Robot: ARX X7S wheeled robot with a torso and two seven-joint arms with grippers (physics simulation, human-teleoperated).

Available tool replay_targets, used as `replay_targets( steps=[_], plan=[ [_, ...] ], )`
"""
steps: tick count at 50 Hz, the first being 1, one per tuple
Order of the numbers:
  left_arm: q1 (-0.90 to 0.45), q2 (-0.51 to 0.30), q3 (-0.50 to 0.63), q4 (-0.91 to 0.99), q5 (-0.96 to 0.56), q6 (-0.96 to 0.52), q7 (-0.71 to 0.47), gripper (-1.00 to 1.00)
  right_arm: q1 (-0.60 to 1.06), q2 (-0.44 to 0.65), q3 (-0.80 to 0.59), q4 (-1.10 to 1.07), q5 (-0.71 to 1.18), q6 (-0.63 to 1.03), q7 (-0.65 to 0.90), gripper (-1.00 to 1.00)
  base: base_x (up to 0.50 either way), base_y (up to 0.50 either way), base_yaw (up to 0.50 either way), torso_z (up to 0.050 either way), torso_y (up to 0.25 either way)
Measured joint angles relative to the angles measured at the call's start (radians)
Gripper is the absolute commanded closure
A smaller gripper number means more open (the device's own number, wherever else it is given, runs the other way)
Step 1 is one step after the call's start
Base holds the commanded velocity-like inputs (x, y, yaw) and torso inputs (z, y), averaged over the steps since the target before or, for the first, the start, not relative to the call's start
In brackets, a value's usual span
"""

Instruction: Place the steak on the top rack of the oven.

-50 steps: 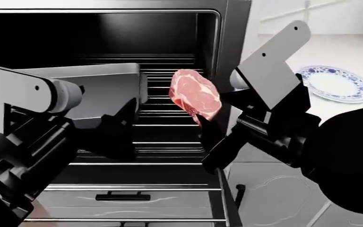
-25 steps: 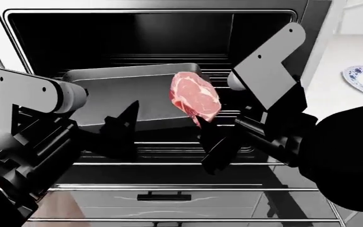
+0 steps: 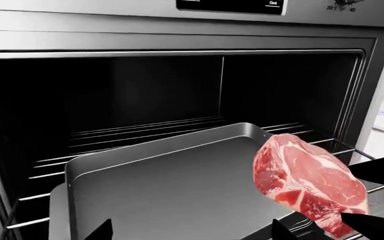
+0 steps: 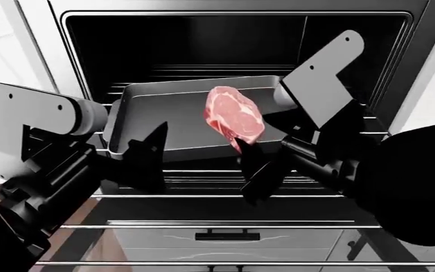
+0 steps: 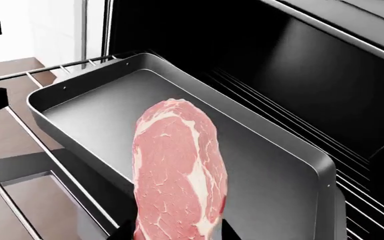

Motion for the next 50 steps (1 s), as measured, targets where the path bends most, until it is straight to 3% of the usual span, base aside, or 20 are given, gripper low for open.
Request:
replay_targets(
  steps=[24, 50],
  plan=[
    [0.012, -0.030, -0.020, 0.011, 0.000, 0.016, -0.002, -1.00, -0.012, -0.108, -0.033, 0.238, -0.237, -0.042, -0.243, 1.00, 0.00, 0.00, 0.00, 0.000, 0.000],
    [0.016, -0.050, -0.022, 0.013, 0.008, 0.021, 0.004, -1.00, 0.124, -0.296, -0.156, 0.655, -0.484, -0.025, -0.593, 1.00, 0.00, 0.00, 0.00, 0.000, 0.000]
  ],
)
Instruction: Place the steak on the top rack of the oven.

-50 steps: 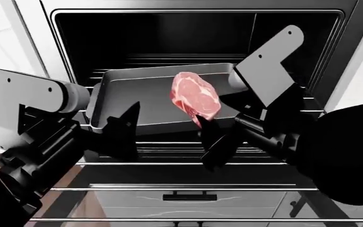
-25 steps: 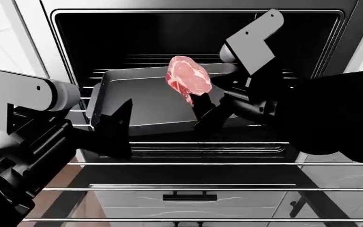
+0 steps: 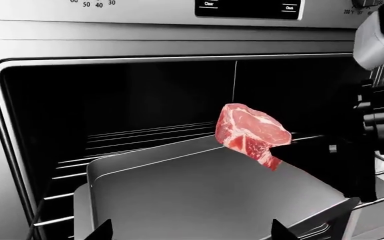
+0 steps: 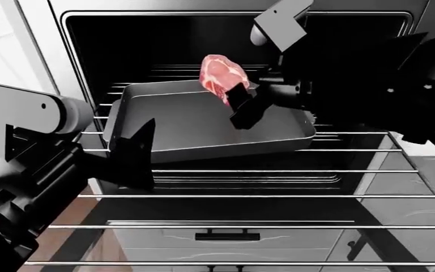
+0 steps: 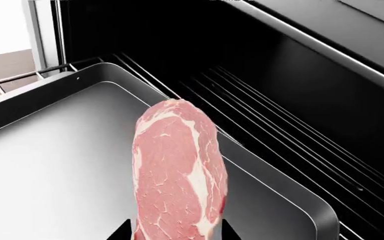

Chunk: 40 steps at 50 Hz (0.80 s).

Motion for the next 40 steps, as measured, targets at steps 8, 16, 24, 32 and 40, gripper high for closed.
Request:
replay_targets(
  steps=[8, 16, 24, 32, 40],
  plan=[
    [0.000, 0.000, -0.001, -0.002, 0.012, 0.001, 0.012, -1.00, 0.043, -0.069, -0.057, 0.142, -0.065, 0.005, -0.142, 1.00, 0.00, 0.00, 0.00, 0.000, 0.000],
    [0.004, -0.005, -0.007, -0.001, 0.017, 0.004, 0.020, -1.00, 0.074, -0.140, -0.114, 0.291, -0.133, -0.009, -0.279, 1.00, 0.00, 0.00, 0.00, 0.000, 0.000],
    [0.015, -0.006, -0.013, -0.001, 0.029, 0.007, 0.033, -1.00, 0.090, -0.225, -0.163, 0.463, -0.203, -0.057, -0.409, 1.00, 0.00, 0.00, 0.00, 0.000, 0.001],
    [0.021, -0.003, -0.010, -0.004, 0.042, 0.008, 0.045, -1.00, 0.091, -0.290, -0.197, 0.594, -0.250, -0.095, -0.509, 1.00, 0.00, 0.00, 0.00, 0.001, 0.000],
    [0.020, -0.003, -0.004, -0.004, 0.042, 0.011, 0.045, -1.00, 0.082, -0.324, -0.219, 0.662, -0.273, -0.109, -0.567, 1.00, 0.00, 0.00, 0.00, 0.000, 0.000]
  ],
)
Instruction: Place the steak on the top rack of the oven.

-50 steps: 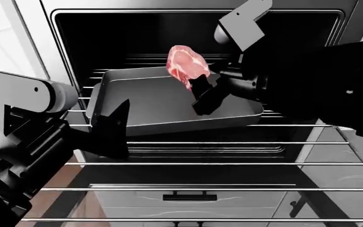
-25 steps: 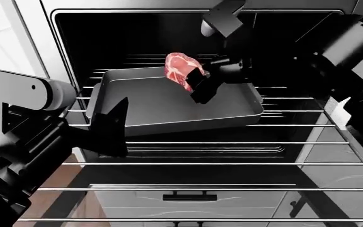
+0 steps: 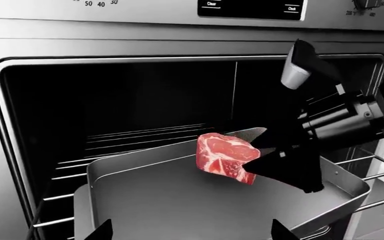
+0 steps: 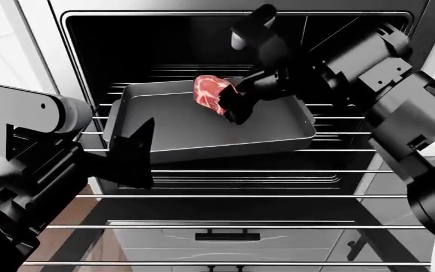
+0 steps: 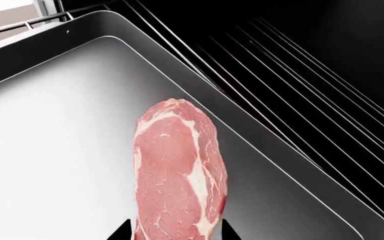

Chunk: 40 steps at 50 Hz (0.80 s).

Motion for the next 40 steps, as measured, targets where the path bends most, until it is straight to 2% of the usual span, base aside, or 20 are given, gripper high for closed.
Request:
replay_targets(
  steps=[10, 11, 25, 40],
  plan=[
    [-0.002, -0.005, 0.005, 0.005, -0.006, 0.004, -0.007, -1.00, -0.012, -0.022, -0.016, 0.043, -0.014, -0.005, -0.041, 1.00, 0.00, 0.00, 0.00, 0.000, 0.001],
    [-0.002, -0.005, 0.006, 0.005, -0.006, 0.004, -0.008, -1.00, -0.013, -0.024, -0.018, 0.046, -0.014, -0.004, -0.044, -1.00, 0.00, 0.00, 0.00, 0.000, 0.000],
    [-0.014, -0.005, 0.021, 0.003, -0.015, 0.007, -0.013, -1.00, -0.008, -0.017, -0.004, 0.032, -0.014, 0.003, -0.055, -1.00, 0.00, 0.00, 0.00, 0.000, 0.000],
    [-0.014, -0.007, 0.026, 0.008, -0.022, 0.014, -0.012, -1.00, 0.001, 0.070, 0.051, -0.152, 0.052, 0.067, 0.057, -1.00, 0.00, 0.00, 0.00, 0.000, 0.000]
  ],
)
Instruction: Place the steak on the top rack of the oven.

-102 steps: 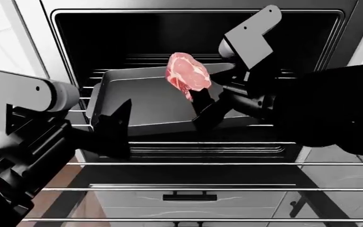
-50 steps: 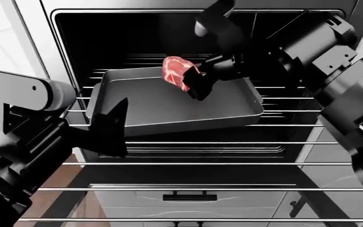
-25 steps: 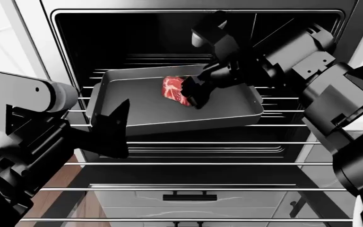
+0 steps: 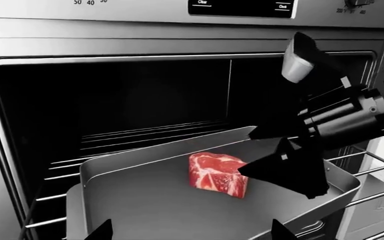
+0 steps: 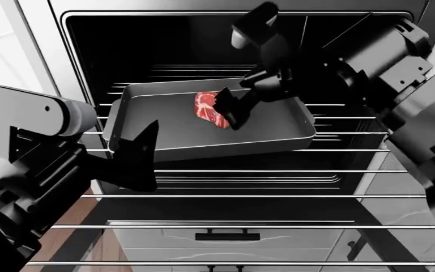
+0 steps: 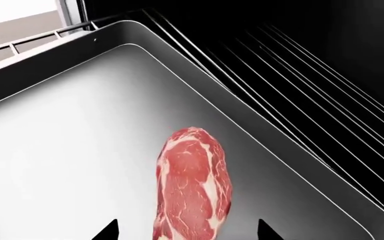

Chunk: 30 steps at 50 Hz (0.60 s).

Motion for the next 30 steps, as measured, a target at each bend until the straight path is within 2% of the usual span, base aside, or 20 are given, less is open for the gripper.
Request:
replay_targets(
  steps=[16, 30],
  plan=[
    [-0.007, 0.001, 0.001, 0.007, -0.010, 0.011, 0.004, -1.00, -0.031, 0.182, 0.119, -0.387, 0.179, 0.105, 0.285, -1.00, 0.00, 0.00, 0.00, 0.000, 0.000],
    [0.008, 0.008, 0.001, 0.017, 0.000, 0.019, 0.017, -1.00, -0.090, 0.328, 0.228, -0.678, 0.337, 0.117, 0.542, -1.00, 0.00, 0.00, 0.00, 0.000, 0.000]
  ],
)
